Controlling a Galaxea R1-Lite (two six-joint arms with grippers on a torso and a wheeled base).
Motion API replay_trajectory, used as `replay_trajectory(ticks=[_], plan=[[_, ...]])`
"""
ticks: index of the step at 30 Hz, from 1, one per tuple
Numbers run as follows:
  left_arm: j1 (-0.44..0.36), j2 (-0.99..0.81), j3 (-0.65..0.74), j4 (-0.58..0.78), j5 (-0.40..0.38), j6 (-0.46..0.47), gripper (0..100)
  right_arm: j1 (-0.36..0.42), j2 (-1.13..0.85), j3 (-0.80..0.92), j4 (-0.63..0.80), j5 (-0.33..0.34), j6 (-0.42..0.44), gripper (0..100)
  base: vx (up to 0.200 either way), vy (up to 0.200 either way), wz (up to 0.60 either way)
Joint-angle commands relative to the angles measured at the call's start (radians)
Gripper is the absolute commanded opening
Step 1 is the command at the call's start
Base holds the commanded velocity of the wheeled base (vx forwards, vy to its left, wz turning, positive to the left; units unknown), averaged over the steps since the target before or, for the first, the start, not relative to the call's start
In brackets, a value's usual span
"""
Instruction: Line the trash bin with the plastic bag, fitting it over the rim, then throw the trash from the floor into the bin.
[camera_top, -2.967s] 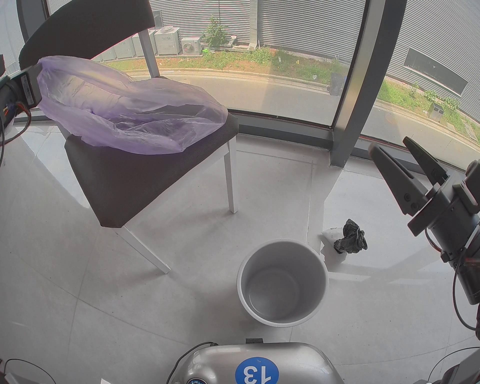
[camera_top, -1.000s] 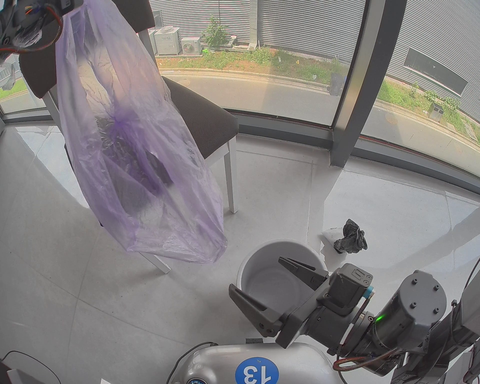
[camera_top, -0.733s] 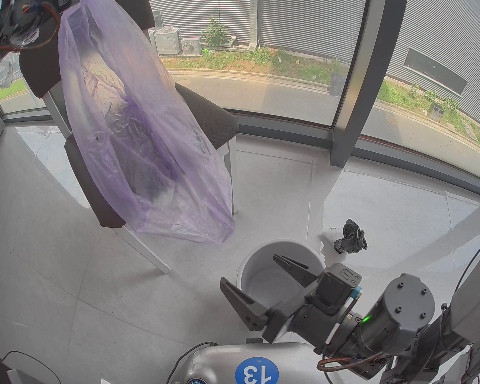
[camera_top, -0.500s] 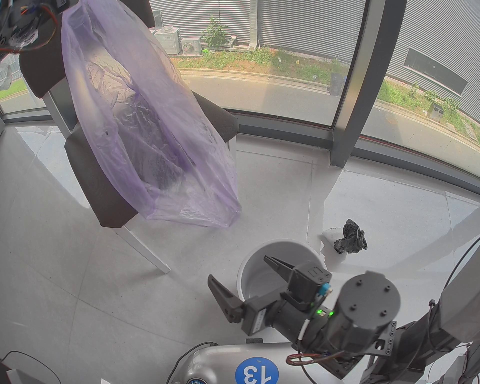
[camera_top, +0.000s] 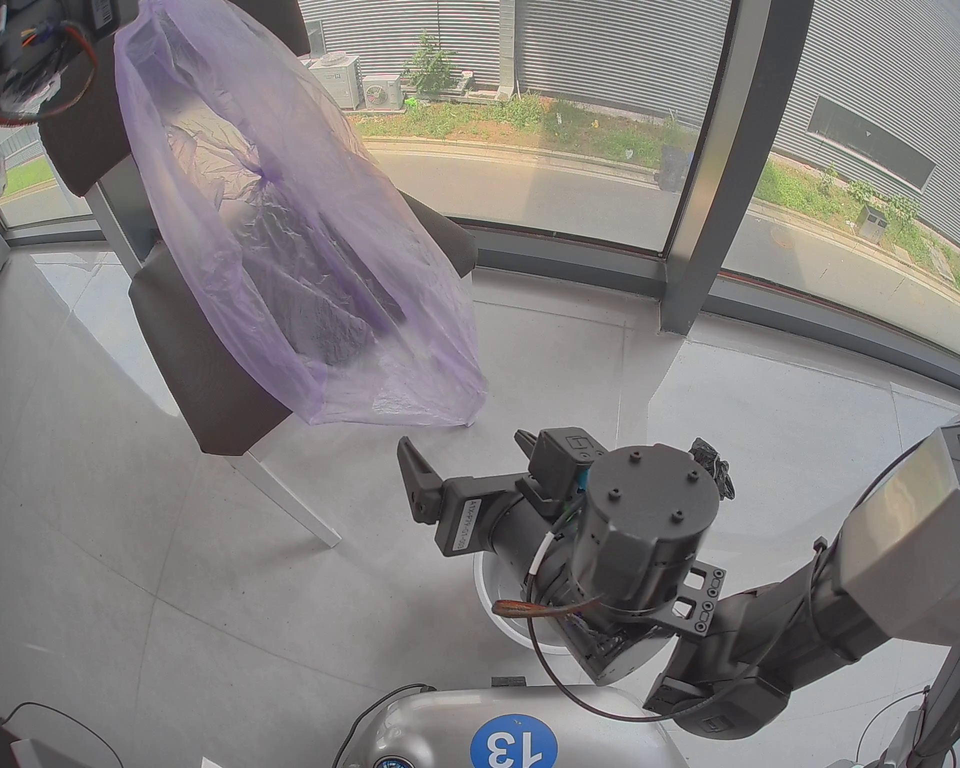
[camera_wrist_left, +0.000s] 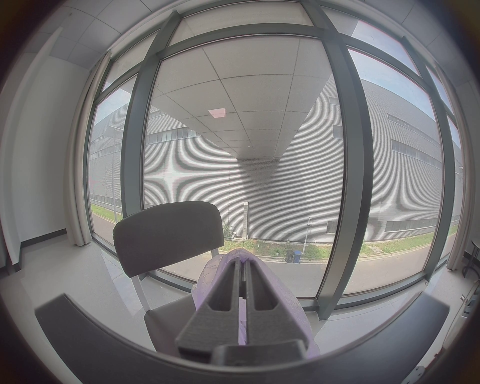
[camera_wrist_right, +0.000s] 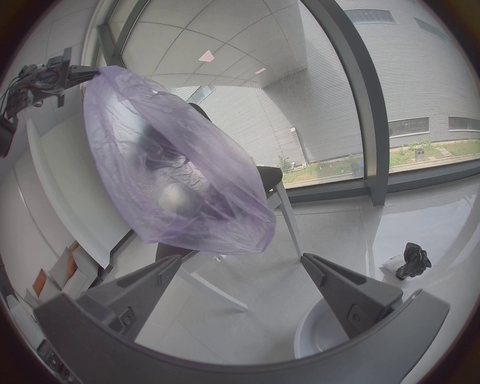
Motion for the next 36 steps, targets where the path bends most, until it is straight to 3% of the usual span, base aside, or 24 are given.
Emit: replay_trajectory(ticks=[1,13,36], plan=[[-0.001,-0.036,0.028,0.001,0.0,0.0,0,-0.025,0.015,-0.029,0.0,-0.001,0.004,100,0.0,0.0,0.0],[-0.001,-0.079,0.059,0.001,0.0,0.0,0,-0.043,0.091,-0.139,-0.002,-0.044,0.057,100,0.0,0.0,0.0],[-0.001,-0.081,0.06,-0.002,0.0,0.002,0,-0.043,0.144,-0.148,0.001,-0.042,0.081,100,0.0,0.0,0.0]])
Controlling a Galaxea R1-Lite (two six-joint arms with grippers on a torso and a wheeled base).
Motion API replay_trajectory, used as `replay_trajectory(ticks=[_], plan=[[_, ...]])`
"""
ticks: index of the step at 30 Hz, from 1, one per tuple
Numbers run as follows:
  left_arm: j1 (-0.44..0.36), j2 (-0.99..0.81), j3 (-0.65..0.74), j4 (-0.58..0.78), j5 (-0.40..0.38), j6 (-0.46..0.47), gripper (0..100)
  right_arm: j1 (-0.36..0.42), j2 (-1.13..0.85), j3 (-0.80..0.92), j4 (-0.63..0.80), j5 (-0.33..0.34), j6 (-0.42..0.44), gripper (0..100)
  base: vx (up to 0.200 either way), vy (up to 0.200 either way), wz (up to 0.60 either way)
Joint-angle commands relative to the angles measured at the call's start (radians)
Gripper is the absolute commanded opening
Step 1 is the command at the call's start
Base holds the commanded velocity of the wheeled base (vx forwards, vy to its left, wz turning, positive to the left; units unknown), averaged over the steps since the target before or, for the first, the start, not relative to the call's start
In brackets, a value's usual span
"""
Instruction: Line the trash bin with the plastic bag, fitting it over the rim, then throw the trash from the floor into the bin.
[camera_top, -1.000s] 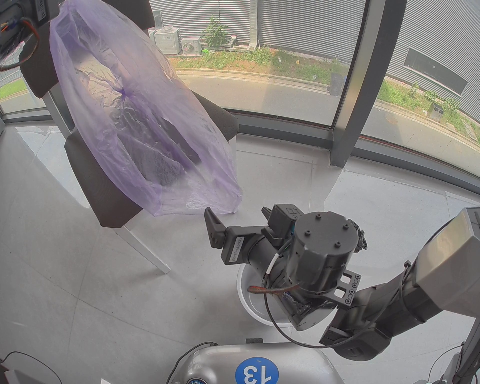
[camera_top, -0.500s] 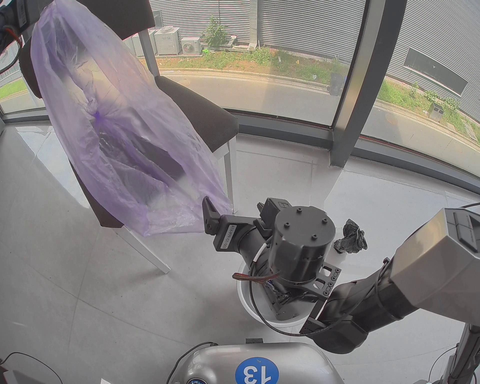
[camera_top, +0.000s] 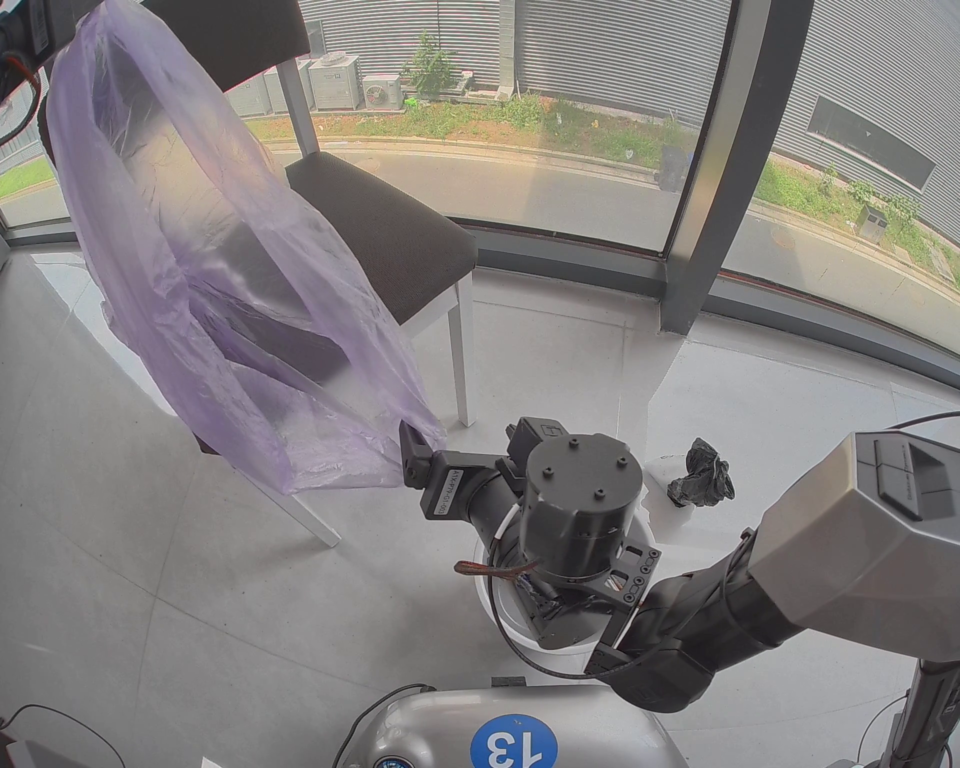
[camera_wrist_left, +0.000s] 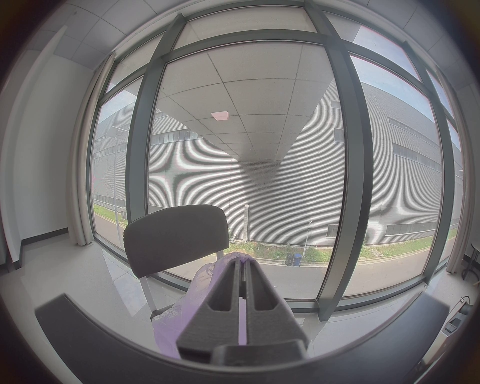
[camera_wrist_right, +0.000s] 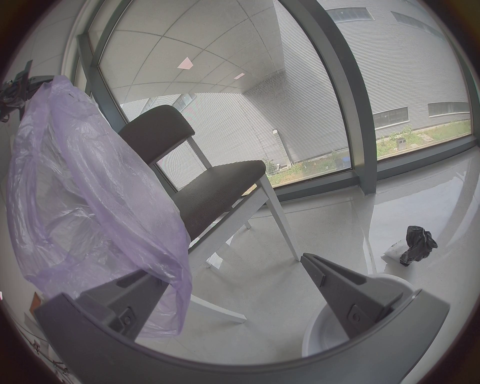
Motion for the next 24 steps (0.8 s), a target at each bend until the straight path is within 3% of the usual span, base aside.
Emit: replay_trajectory(ticks=[1,13,14,24], plan=[[0.0,0.0,0.0,-0.001,0.0,0.0,0,0.0,0.001,0.001,-0.001,0.0,0.0,100,0.0,0.0,0.0],[0.0,0.005,0.0,-0.005,0.0,0.0,0,0.0,0.0,0.001,-0.001,0.002,0.0,100,0.0,0.0,0.0],[0.0,0.005,0.001,-0.007,0.0,0.0,0,0.0,0.0,0.001,-0.001,0.002,0.0,0,0.0,0.0,0.0],[0.0,0.003,0.017,-0.007,0.0,0.0,0,0.002,-0.01,0.001,-0.002,0.009,0.009,0,0.0,0.0,0.0]])
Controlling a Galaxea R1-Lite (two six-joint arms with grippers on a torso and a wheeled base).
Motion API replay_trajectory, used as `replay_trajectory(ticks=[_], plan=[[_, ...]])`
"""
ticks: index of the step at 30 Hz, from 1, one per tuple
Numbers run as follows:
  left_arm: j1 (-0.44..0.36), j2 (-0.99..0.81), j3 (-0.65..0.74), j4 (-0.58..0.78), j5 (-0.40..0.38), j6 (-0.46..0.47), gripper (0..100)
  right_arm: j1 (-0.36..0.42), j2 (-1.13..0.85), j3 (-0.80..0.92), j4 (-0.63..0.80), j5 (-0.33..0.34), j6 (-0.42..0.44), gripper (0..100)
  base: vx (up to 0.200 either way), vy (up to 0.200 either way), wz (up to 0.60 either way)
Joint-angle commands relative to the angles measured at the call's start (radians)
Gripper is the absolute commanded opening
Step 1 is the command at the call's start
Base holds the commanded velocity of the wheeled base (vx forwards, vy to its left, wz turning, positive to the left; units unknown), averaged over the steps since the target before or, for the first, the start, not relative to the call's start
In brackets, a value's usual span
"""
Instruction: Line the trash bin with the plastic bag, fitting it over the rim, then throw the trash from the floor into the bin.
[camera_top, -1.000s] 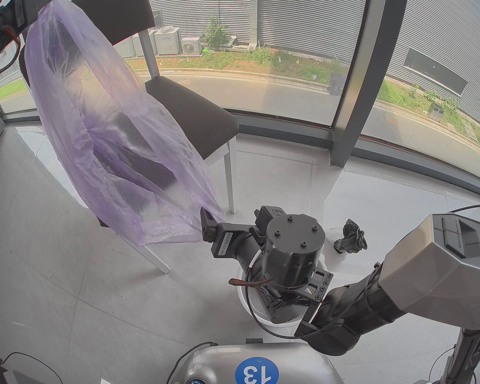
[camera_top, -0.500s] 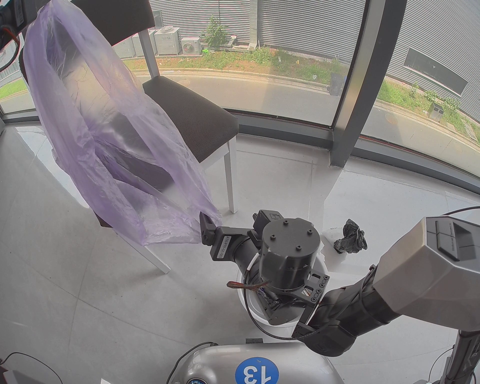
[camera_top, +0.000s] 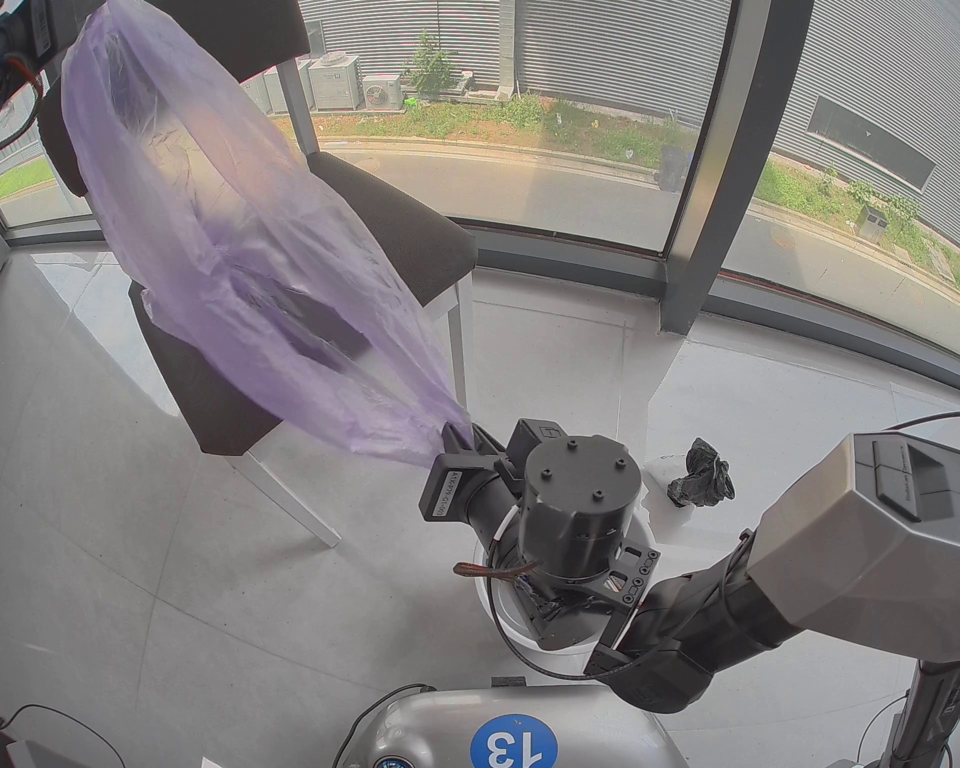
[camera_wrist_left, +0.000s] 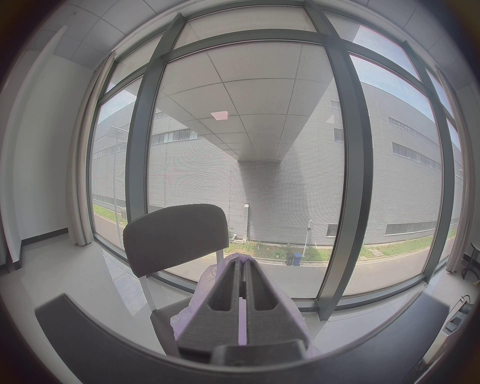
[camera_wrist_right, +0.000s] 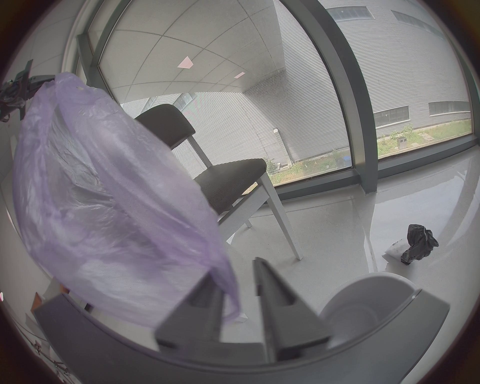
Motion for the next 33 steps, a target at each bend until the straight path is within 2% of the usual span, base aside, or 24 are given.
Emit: replay_trajectory(ticks=[1,9,18,19,24,27,33], plan=[[0.0,0.002,0.01,-0.003,0.0,0.0,0,0.0,-0.017,0.001,-0.001,0.004,0.001,0,0.0,0.0,0.0],[0.008,-0.015,0.061,-0.014,0.002,0.007,0,-0.02,-0.173,0.059,0.007,0.03,-0.012,0,0.0,0.0,0.0],[0.029,-0.083,0.125,0.024,0.022,0.035,0,-0.07,-0.476,0.213,0.161,0.099,-0.061,0,0.0,0.0,0.0],[0.035,-0.098,0.131,0.06,0.022,0.043,0,-0.087,-0.542,0.253,0.214,0.119,-0.065,0,0.0,0.0,0.0],[0.024,-0.095,0.13,0.116,0.017,0.043,0,-0.116,-0.635,0.334,0.289,0.172,-0.075,0,0.0,0.0,0.0],[0.015,-0.083,0.12,0.158,0.005,0.043,0,-0.148,-0.646,0.395,0.3,0.177,-0.075,0,0.0,0.0,0.0],[0.024,-0.069,0.088,0.334,-0.034,0.003,0,-0.19,-0.646,0.49,0.29,0.186,-0.052,0,0.0,0.0,0.0]])
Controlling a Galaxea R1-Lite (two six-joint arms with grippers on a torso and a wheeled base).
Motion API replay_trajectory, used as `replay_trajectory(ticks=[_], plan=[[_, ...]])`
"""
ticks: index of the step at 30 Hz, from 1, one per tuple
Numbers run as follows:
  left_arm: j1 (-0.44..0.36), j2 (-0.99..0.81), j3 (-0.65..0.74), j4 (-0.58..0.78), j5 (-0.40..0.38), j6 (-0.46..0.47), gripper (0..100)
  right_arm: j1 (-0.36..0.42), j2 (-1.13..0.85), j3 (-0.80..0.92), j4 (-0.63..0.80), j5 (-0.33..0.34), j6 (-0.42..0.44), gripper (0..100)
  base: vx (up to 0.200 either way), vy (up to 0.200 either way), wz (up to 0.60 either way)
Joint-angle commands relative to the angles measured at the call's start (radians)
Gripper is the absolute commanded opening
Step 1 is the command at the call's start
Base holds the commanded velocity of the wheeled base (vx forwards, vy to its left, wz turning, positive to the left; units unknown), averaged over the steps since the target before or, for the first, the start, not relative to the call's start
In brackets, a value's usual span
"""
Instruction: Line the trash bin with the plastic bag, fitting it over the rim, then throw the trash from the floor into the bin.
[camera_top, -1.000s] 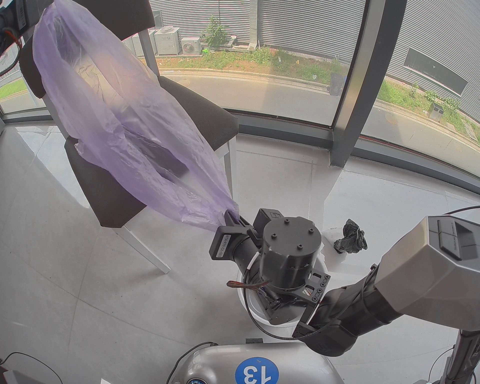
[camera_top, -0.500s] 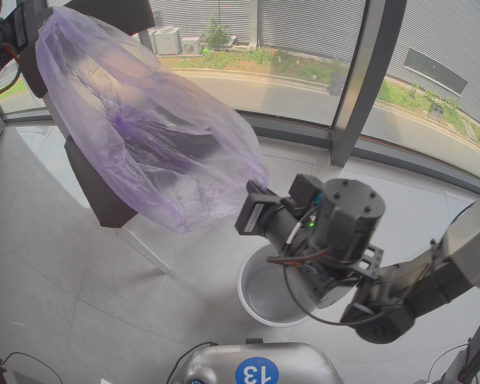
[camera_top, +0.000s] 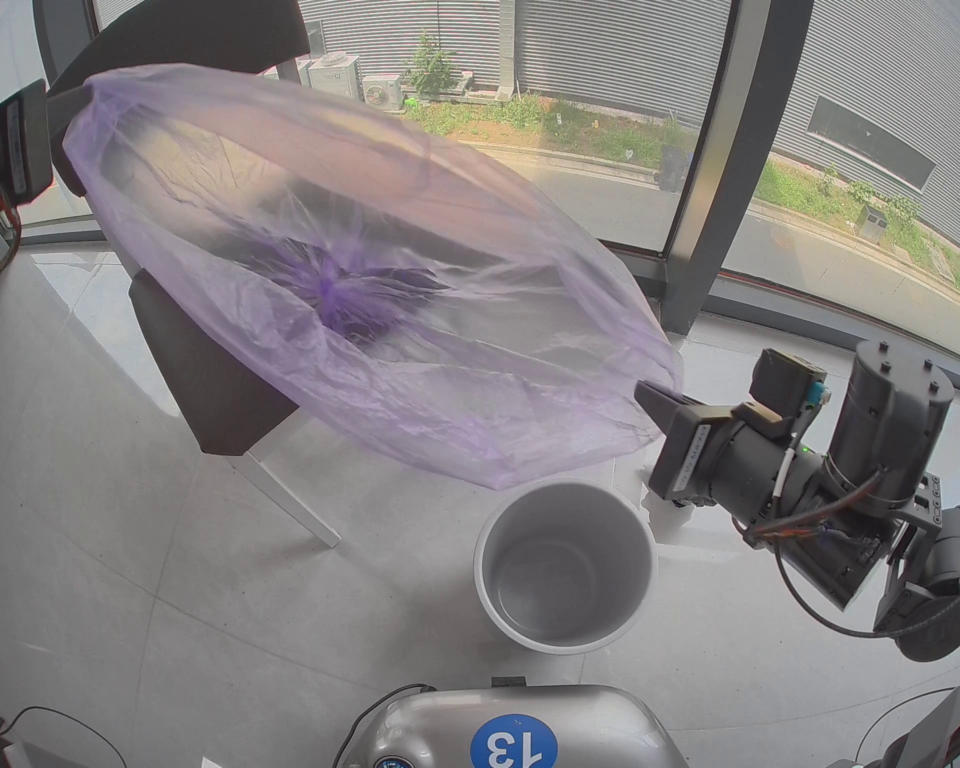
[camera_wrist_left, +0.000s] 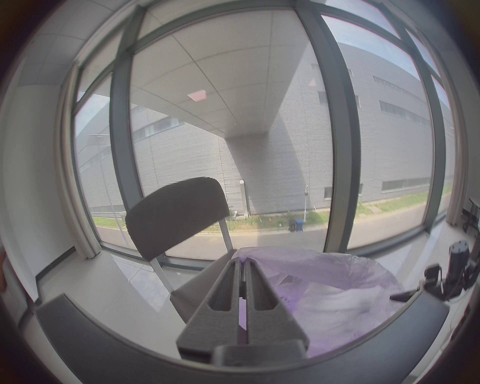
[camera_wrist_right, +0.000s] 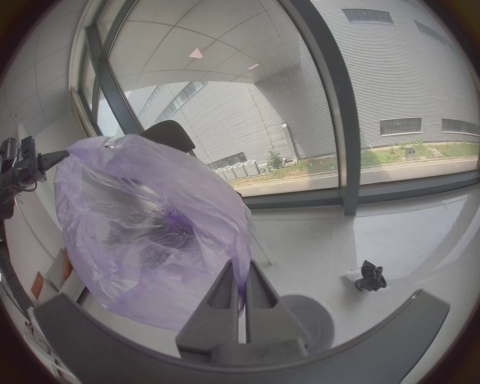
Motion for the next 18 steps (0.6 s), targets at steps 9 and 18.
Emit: replay_trajectory(ticks=[9,18], plan=[[0.137,-0.054,0.064,0.271,-0.301,-0.05,0,-0.086,-0.107,0.167,0.012,0.062,0.002,0,0.0,0.0,0.0],[0.149,-0.126,0.203,0.271,-0.33,-0.052,0,-0.083,-0.235,0.322,0.013,0.091,-0.128,0,0.0,0.0,0.0]])
